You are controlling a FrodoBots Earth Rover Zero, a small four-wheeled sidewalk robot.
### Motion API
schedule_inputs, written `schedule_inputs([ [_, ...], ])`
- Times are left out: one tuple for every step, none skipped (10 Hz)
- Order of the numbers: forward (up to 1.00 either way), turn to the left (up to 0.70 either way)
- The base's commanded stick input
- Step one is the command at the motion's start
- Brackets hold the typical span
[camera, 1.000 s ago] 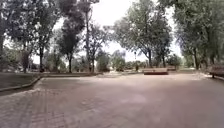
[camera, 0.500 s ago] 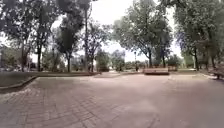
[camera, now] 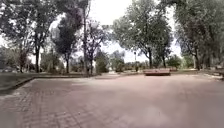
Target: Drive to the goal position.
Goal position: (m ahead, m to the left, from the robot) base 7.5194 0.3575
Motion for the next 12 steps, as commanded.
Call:
schedule_inputs([
  [0.85,0.0],
  [0.85,0.0],
  [0.85,0.0],
  [0.85,0.0],
  [0.85,0.0],
  [0.85,0.0],
  [0.85,0.0],
  [0.85,0.0],
  [0.85,0.0],
  [0.85,0.0],
  [0.85,0.0],
  [0.85,0.0],
])
